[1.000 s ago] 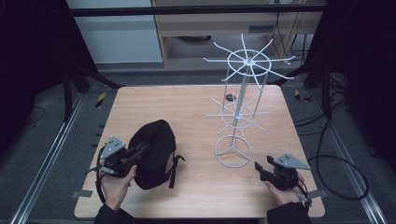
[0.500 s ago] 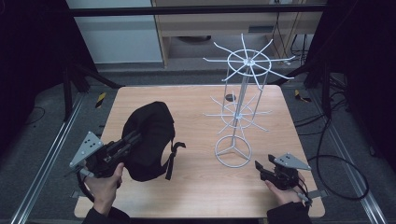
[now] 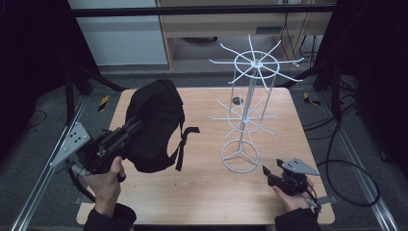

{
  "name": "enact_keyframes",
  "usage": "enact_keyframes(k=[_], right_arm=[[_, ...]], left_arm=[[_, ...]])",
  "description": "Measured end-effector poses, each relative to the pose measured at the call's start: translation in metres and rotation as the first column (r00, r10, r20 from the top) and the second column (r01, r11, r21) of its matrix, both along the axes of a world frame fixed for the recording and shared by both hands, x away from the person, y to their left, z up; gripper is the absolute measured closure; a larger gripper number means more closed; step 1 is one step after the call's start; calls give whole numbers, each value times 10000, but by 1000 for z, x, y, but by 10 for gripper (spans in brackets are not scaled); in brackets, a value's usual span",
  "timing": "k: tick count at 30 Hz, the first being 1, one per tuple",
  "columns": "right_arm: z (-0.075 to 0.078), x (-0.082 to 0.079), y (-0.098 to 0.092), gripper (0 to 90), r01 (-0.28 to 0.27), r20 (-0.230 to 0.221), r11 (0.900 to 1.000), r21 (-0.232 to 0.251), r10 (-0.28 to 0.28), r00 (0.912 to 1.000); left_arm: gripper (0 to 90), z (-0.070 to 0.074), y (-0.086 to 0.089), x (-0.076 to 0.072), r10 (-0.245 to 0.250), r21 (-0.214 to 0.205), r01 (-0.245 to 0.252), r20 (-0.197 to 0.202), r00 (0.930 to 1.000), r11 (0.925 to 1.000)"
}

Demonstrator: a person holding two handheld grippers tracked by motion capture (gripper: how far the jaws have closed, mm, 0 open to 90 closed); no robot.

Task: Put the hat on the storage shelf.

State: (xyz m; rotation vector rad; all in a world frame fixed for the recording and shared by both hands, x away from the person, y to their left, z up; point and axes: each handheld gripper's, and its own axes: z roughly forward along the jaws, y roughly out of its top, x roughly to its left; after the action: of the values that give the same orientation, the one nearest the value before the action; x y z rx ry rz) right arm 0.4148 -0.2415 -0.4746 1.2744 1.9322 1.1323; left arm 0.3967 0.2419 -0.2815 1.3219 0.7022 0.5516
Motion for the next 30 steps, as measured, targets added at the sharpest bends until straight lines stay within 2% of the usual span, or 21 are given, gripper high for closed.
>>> enact_keyframes(k=[5,11,25,30], right_arm=[[0,0,0,387,-14,8,10000,-29,14,10000],[0,0,0,384,-10,-1,10000,-27,10,10000],[0,0,-1,381,-2,12,10000,-4,2,10000],[-1,1,0,380,-41,4,10000,-64,41,10000]], left_arm=[[791,15,-15,-2,-411,-214,419,372,9985,9989],[790,34,-36,-5,-795,-143,808,771,9939,9966],[790,63,-78,-6,-1523,127,1518,1148,9816,9883],[790,69,-88,-4,-1535,33,1543,1256,9801,9880]])
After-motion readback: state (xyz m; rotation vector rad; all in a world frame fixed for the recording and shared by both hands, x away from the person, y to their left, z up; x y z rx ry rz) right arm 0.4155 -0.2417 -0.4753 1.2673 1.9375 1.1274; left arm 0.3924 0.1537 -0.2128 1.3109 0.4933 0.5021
